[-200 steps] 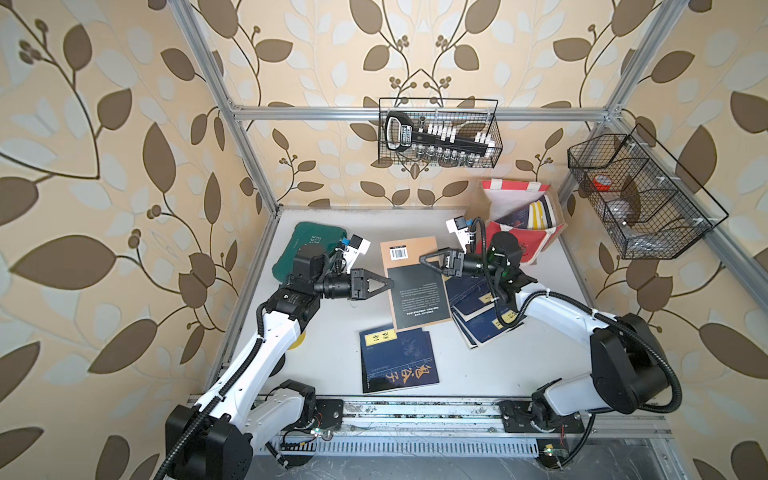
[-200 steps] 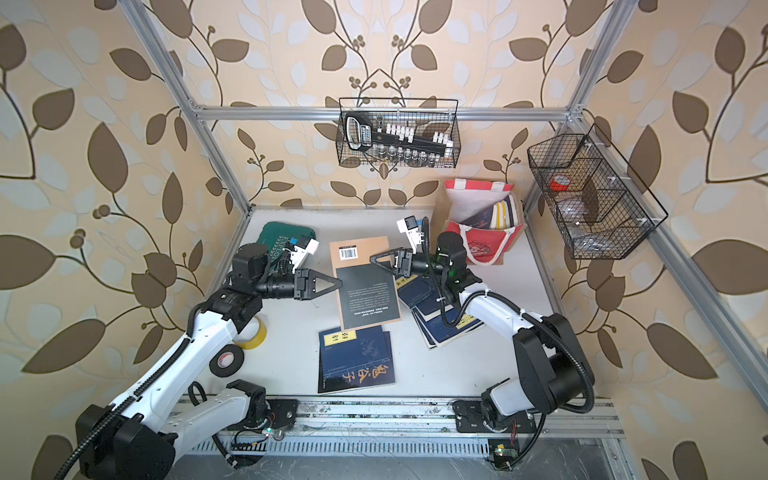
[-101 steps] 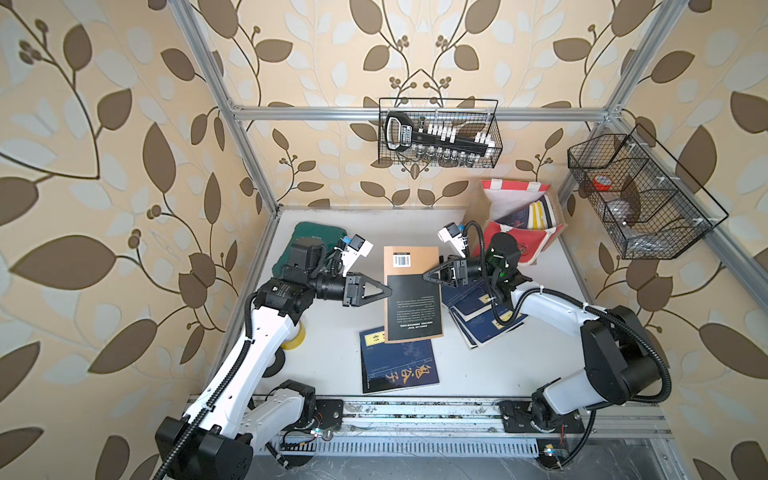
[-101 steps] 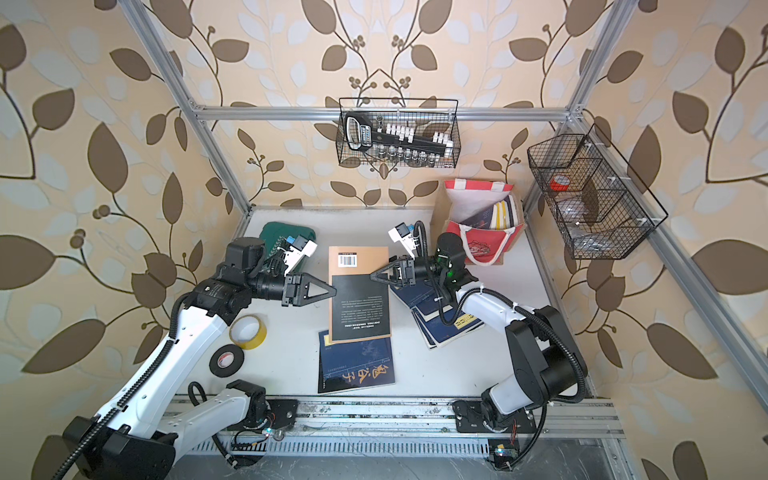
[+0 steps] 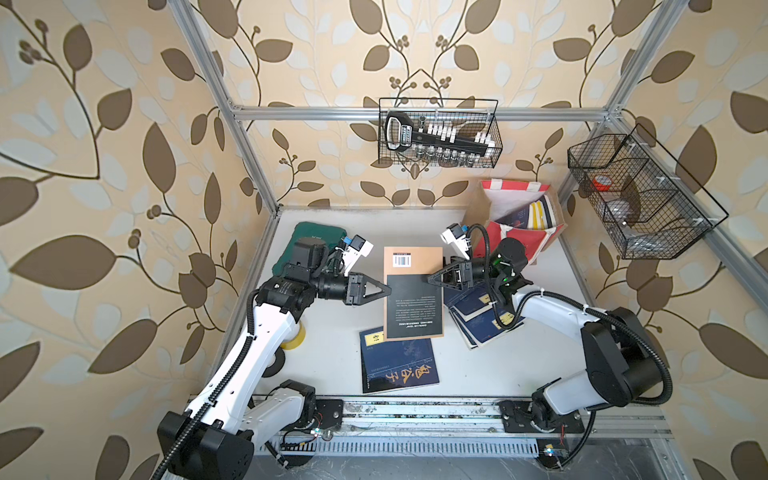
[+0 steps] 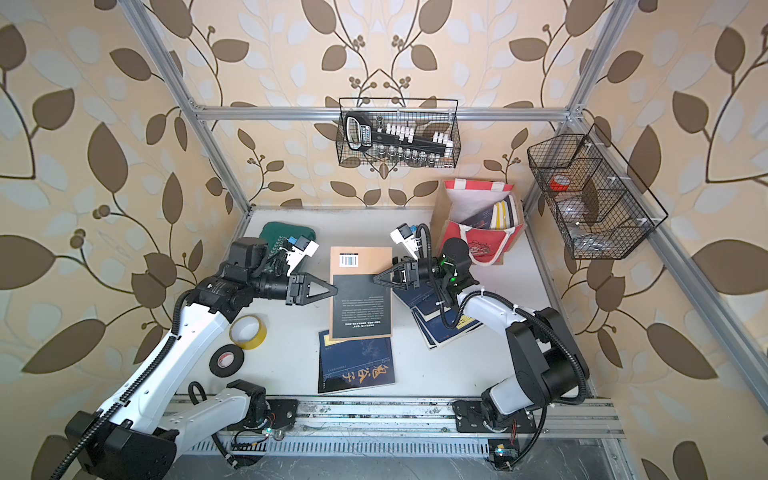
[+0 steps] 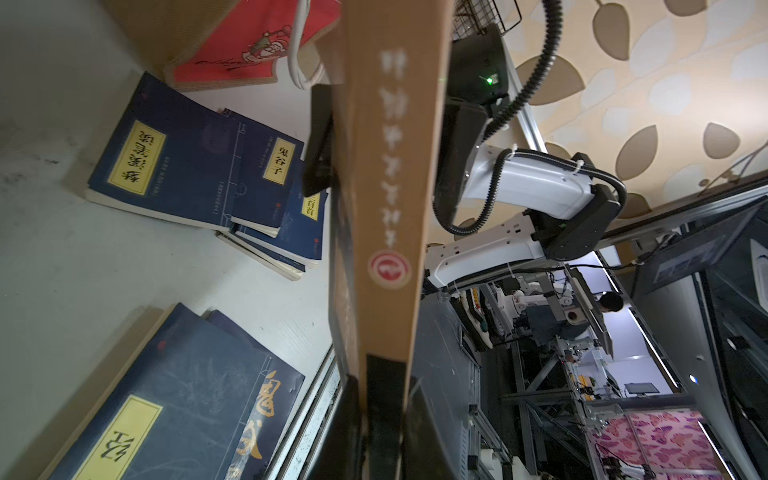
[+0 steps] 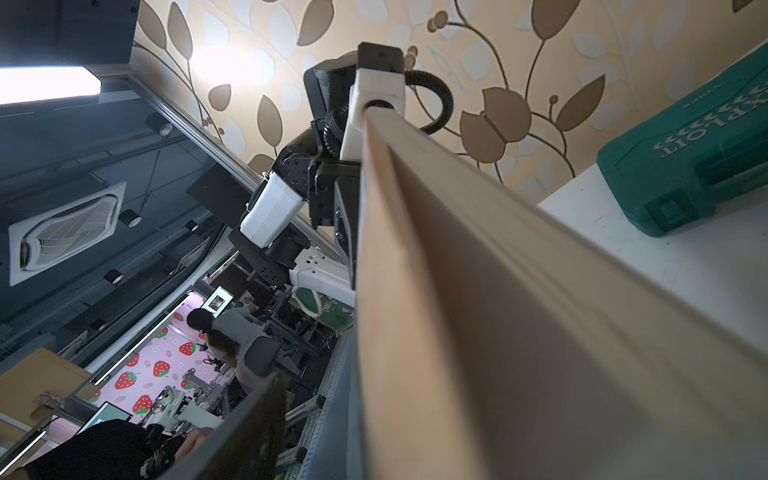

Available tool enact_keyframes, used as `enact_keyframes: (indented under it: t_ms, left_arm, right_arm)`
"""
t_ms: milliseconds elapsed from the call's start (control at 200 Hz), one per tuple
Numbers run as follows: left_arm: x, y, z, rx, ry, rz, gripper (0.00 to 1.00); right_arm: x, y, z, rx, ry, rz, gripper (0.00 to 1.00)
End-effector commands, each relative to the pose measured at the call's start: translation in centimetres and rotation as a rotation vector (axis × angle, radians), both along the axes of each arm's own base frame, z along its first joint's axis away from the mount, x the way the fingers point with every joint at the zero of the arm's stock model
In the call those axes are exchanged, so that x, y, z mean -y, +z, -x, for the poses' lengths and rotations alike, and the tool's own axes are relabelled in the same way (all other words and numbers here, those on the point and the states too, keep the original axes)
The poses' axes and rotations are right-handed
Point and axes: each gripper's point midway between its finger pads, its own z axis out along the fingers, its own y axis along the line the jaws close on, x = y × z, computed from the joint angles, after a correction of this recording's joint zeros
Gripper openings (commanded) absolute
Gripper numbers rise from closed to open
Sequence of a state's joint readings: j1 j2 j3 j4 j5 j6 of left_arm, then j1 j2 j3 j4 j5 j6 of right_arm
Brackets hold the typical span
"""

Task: Put the books into the canvas bag
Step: Pick up the book from the center of the board.

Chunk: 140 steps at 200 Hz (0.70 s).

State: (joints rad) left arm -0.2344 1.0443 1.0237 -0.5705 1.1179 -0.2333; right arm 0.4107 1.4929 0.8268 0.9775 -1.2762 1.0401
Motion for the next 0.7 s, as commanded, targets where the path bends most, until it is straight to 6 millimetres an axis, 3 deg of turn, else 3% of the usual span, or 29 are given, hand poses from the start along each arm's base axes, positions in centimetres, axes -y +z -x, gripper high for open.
enact_keyframes:
  t_ms: [0, 205, 365, 555, 630, 695]
  left_arm:
    - [-0.4, 1.7, -1.1, 0.105, 0.035, -0.015, 0.00]
    - [-0.6, 1.2, -1.5, 0.093, 0.051, -0.031, 0.00]
    - [-0.5, 1.2, -1.2, 0.093, 0.034, -0.022, 0.01]
    - [-0.4, 1.3, -1.0, 0.085, 0.024, -0.013, 0.08]
    - [-0.4, 1.4, -0.9, 0.089, 0.024, -0.008, 0.23]
    - [-0.4, 1.6, -0.9, 0.093, 0.029, -0.006, 0.65]
  right_arm:
    - [0.8, 2.7, 1.9, 0.115, 0.026, -0.044, 0.76]
    - [1.2, 2.9, 1.3, 0.101, -0.007, -0.021, 0.64]
    - [1.0, 2.1, 0.2, 0.072, -0.020, 0.021, 0.29]
    - [0.7, 1.9, -0.5, 0.075, -0.028, 0.077, 0.03]
    - [0.7, 2.4, -0.6, 0.079, -0.034, 0.079, 0.00]
    - [0.8, 2.9, -1.0, 0.081, -0.062, 0.080, 0.00]
